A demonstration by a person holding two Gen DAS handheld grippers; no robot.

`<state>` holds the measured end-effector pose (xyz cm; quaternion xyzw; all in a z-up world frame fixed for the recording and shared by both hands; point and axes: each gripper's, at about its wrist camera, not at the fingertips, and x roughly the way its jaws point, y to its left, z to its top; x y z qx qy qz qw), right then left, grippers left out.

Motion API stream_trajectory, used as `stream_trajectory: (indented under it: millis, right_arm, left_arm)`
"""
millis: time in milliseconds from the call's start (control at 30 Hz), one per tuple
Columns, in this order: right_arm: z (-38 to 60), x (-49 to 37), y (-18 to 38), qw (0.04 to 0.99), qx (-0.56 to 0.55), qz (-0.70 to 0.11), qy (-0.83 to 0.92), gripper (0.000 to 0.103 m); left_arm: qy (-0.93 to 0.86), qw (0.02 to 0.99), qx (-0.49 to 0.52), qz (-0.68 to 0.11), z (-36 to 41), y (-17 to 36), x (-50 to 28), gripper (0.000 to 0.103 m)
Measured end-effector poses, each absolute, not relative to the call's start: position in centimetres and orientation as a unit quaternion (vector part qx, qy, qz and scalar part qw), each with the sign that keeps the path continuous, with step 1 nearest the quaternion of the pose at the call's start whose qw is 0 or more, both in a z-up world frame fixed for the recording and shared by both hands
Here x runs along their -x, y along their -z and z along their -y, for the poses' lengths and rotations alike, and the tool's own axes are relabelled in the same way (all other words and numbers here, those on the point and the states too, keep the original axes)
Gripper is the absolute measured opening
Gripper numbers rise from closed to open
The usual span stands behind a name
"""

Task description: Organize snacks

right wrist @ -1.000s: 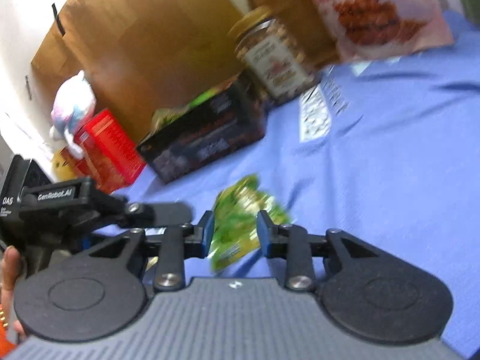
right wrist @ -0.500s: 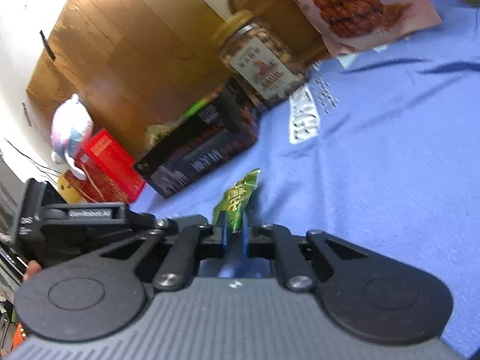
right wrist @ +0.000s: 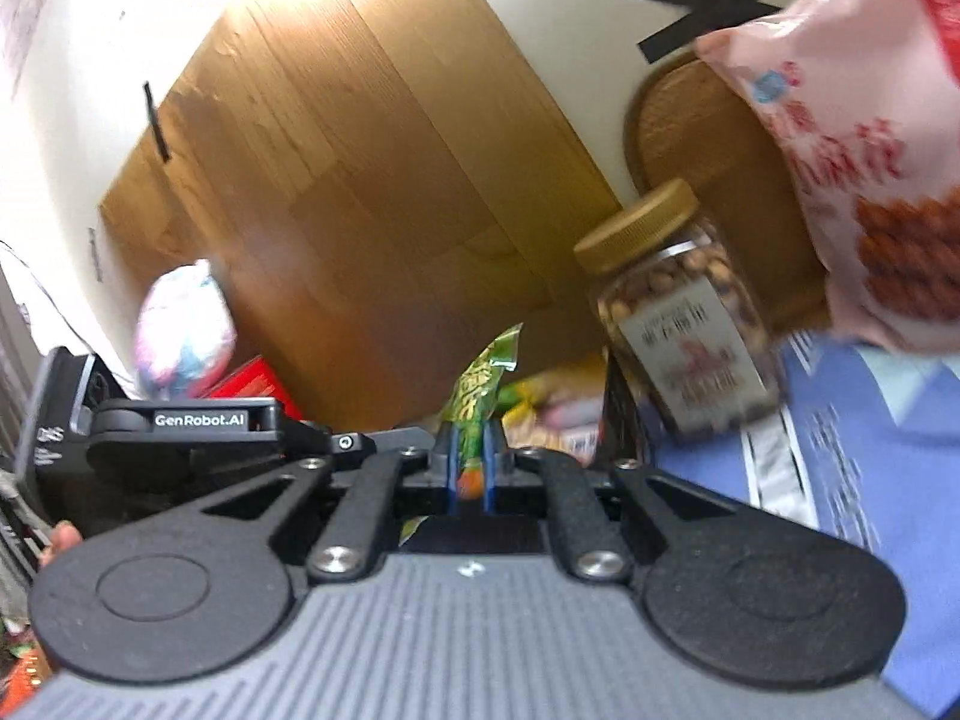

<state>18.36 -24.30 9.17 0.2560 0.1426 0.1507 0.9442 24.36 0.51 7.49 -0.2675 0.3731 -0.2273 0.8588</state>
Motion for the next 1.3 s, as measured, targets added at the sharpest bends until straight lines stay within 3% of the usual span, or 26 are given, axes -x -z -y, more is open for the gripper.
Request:
stream_trajectory:
  millis: [100,267,400,567,867,1000,1200,1267,1300]
  right_arm:
    - [23.1,-21.1,-8.6,0.959,-0.207,-0.148,-0.125,0.018]
    - [21.3,-22.2,-7.5,0.980,-0.121,-0.139,-0.074,0.051]
    - [21.9,-19.9,-7.7,0.981,-0.139,-0.119,-0.061,0.051]
    - [23.3,-15.0,-7.4,0.971,-0.203,-0.114,-0.057,0.051]
    - [22.1,-7.6,-3.2,0.946,-0.269,-0.175,-0.051,0.051]
    - [21.1,-5.3,-2.2,0.939,-0.277,-0.194,-0.055,0.051]
    - [19.6,-3.2,-1.5,0.936,-0.275,-0.209,-0.063,0.051]
    - [19.1,-2.7,-1.4,0.937,-0.271,-0.211,-0.066,0.052]
    - [18.9,-2.5,-1.2,0.937,-0.269,-0.212,-0.067,0.052]
  left_arm:
    - [0.195,0.868,0.246,-0.385,-0.2,-6.5,-26.2,0.024]
    - [0.189,0.880,0.210,-0.381,1.0,-5.8,-25.9,0.024]
    - [0.193,0.887,0.198,-0.370,1.3,-6.8,-23.9,0.024]
    - [0.189,0.908,0.150,-0.344,2.1,-8.1,-19.1,0.033]
    - [0.149,0.915,0.076,-0.368,3.7,-5.8,-11.1,0.043]
    - [0.106,0.928,0.023,-0.356,4.1,-4.7,-8.2,0.055]
    - [0.071,0.935,-0.015,-0.347,3.8,-4.1,-5.7,0.063]
    - [0.066,0.936,-0.026,-0.344,3.8,-4.0,-5.0,0.069]
    - [0.065,0.937,-0.029,-0.342,3.6,-4.0,-4.6,0.079]
